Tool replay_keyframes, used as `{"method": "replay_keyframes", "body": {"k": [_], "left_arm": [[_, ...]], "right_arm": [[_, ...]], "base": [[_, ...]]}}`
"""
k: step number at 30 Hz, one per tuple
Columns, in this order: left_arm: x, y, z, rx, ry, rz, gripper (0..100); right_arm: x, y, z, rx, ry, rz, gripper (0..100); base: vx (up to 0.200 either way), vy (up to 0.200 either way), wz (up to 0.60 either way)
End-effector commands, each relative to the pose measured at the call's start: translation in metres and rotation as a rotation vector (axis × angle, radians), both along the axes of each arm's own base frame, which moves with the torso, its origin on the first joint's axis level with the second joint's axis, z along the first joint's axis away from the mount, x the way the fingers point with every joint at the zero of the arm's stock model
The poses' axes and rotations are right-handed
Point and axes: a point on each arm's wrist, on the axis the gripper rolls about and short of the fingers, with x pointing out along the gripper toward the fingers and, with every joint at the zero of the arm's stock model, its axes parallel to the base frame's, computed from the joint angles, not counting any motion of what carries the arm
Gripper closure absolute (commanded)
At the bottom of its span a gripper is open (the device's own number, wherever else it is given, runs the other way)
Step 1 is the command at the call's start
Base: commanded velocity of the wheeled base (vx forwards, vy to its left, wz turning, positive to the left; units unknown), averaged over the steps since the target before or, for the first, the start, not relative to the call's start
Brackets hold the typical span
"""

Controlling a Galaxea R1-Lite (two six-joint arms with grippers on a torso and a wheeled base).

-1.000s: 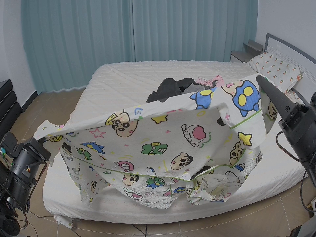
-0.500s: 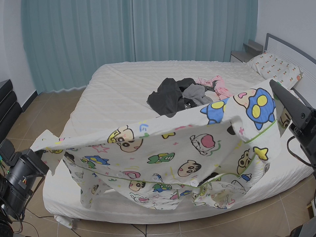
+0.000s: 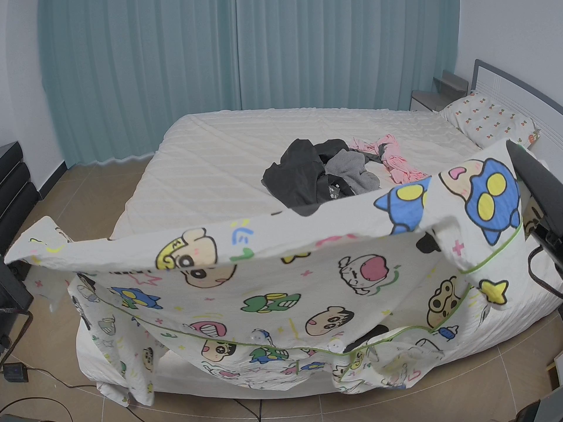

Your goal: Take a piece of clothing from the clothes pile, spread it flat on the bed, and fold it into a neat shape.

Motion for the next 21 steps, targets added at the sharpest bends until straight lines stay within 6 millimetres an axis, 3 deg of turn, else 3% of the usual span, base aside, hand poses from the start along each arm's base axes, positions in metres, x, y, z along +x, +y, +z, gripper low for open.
{"method": "replay_keyframes", "body": {"k": [1,6,7,10,21], "left_arm": [[0.002,-0.001,0.000,-0.001,0.007,-0.005,100],[0.016,-0.010,-0.010,0.012,0.091,-0.010,100],[0.027,-0.017,-0.015,0.008,0.144,-0.009,100],[0.038,-0.023,-0.020,0.014,0.194,-0.008,100],[0.084,-0.050,-0.042,0.035,0.295,0.001,100]], "right_arm": [[0.001,-0.003,0.004,-0.001,0.007,-0.022,100],[0.013,-0.003,0.006,-0.024,0.023,-0.085,100],[0.027,-0.003,0.007,-0.042,0.037,-0.137,100],[0.039,0.000,0.007,-0.057,0.051,-0.171,100],[0.089,0.006,-0.027,-0.166,0.177,-0.299,100]], "base": [[0.000,0.000,0.00],[0.000,0.000,0.00],[0.000,0.000,0.00],[0.000,0.000,0.00],[0.000,0.000,0.00]]}}
